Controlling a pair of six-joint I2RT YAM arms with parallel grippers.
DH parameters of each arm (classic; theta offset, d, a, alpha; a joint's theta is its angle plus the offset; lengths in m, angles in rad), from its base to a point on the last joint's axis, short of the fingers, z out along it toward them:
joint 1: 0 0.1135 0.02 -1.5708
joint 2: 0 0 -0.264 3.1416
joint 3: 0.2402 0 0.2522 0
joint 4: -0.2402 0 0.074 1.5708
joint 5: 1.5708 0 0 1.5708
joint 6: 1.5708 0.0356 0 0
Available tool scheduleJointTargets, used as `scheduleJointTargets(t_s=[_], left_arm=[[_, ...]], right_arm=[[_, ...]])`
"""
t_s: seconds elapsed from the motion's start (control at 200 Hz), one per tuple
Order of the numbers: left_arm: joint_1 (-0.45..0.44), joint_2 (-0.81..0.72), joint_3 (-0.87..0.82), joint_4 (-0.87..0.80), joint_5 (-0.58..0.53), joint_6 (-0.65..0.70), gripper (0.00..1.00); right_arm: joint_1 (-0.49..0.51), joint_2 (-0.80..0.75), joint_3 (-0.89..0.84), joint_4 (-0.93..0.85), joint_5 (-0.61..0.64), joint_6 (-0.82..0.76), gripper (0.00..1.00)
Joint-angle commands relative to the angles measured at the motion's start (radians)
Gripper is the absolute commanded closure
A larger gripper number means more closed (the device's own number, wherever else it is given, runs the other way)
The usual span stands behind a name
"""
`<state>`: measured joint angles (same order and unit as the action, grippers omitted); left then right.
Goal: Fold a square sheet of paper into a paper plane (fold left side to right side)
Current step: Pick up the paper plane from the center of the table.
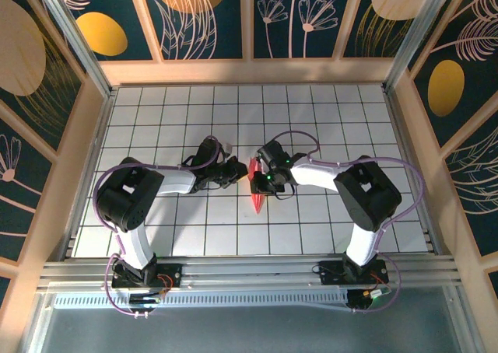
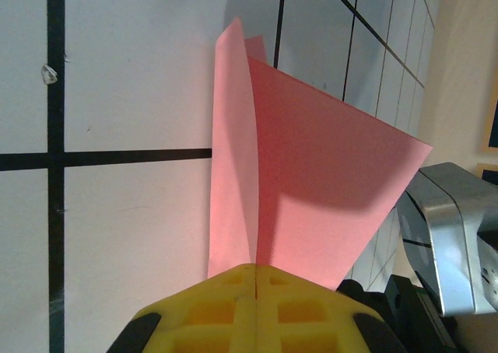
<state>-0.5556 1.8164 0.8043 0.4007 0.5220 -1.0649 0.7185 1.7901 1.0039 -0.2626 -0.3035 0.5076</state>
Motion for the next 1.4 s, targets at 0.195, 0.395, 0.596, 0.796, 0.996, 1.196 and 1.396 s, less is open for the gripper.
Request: scheduleJointTargets(t_s=[0.195,0.395,0.596,0.796,0.996,1.196,1.396], left_arm=[[-0.004,-0.095,-0.036,0.013,-0.093,0.015,0.70],[0.018,-0.338,-0.032,-0.207,-0.300,0.121,0.47],[0.041,-0.535,-0.050,-0.418,-0.495,0.213,0.37],[0.043,-0.656,-0.118,-0.511,-0.567,0.242,0.34],[0.044,-0.724,-0.177,-0.553,-0.611,0.247,0.32],[0.045,-0.781,-0.207,-0.566,-0.657,0.256,0.27],[0.045,-0.806,-0.215,-0.568,-0.675,0.258,0.24]], right_arm=[[0.005,-0.013,0.057,-0.063,0.038,0.031,0.93],[-0.040,0.007,0.192,-0.196,0.107,-0.004,0.97],[-0.121,0.141,0.454,-0.356,0.236,-0.091,0.97],[-0.166,0.336,0.760,-0.472,0.304,-0.160,0.97],[-0.198,0.536,1.049,-0.594,0.306,-0.188,0.97],[-0.208,0.650,1.196,-0.659,0.293,-0.187,0.97],[-0.209,0.686,1.196,-0.663,0.266,-0.191,0.97]])
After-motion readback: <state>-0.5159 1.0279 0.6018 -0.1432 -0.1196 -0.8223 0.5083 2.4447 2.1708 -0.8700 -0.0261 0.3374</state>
